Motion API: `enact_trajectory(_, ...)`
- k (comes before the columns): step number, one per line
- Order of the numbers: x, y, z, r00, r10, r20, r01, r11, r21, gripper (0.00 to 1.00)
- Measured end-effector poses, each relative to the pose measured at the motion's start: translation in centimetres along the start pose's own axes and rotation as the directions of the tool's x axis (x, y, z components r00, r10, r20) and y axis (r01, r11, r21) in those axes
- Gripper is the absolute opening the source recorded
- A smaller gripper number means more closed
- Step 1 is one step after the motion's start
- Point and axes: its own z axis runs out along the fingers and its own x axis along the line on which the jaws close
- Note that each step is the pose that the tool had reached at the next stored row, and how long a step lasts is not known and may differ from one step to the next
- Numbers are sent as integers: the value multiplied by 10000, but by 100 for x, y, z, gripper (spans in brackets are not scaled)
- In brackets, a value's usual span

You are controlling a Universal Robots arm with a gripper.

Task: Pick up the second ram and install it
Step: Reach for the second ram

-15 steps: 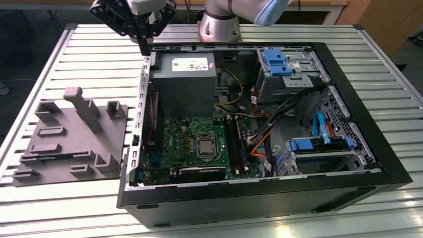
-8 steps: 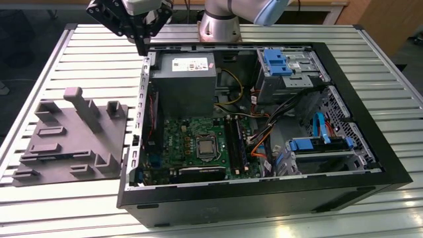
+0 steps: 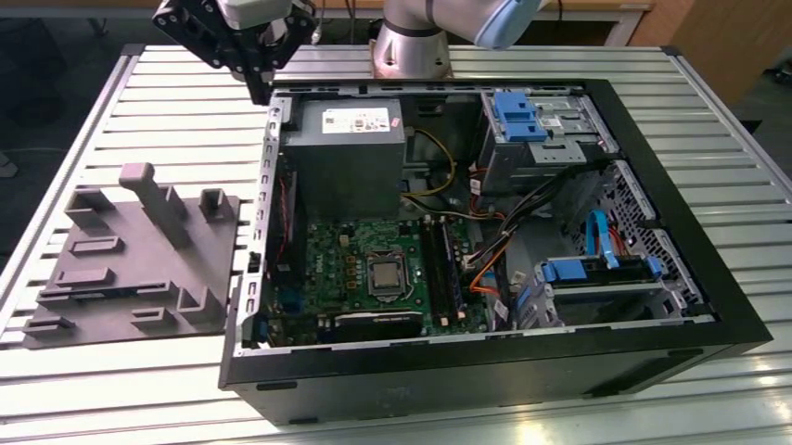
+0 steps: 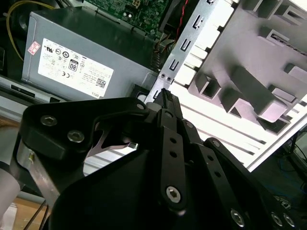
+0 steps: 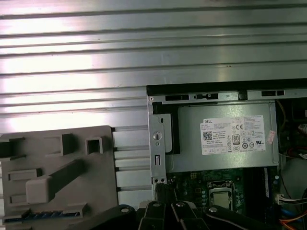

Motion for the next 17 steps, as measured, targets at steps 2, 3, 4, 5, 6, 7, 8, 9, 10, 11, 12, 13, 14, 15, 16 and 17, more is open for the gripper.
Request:
enact_trajectory(2,17,-1,0,10000,0,0,0,10000,0,11)
enact_trajectory(3,26,-2,0,10000,0,0,0,10000,0,11)
enact_trajectory(4,34,-3,0,10000,0,0,0,10000,0,11)
enact_trajectory(5,43,-3,1,10000,0,0,0,10000,0,11)
enact_trajectory(6,51,-4,1,10000,-1,0,1,10000,0,11)
enact_trajectory(7,59,-5,1,10000,0,0,0,10000,0,11)
enact_trajectory(8,68,-5,1,10000,-1,0,1,10000,0,11)
enact_trajectory(9,76,-6,1,10000,0,0,0,10000,0,11)
enact_trajectory(10,84,-7,1,10000,0,0,0,10000,0,11)
enact_trajectory(11,94,-8,2,10000,0,0,0,10000,0,11)
enact_trajectory(12,104,-9,2,10000,1,0,-1,10000,0,11)
enact_trajectory(13,114,-10,2,10000,1,0,-1,10000,0,11)
enact_trajectory(14,125,-11,3,10000,0,0,0,10000,-1,11)
enact_trajectory(15,136,-12,3,10000,0,0,0,10000,-1,11)
enact_trajectory(16,146,-13,3,10000,0,0,0,10000,0,11)
enact_trajectory(17,156,-14,3,10000,0,0,0,10000,0,11)
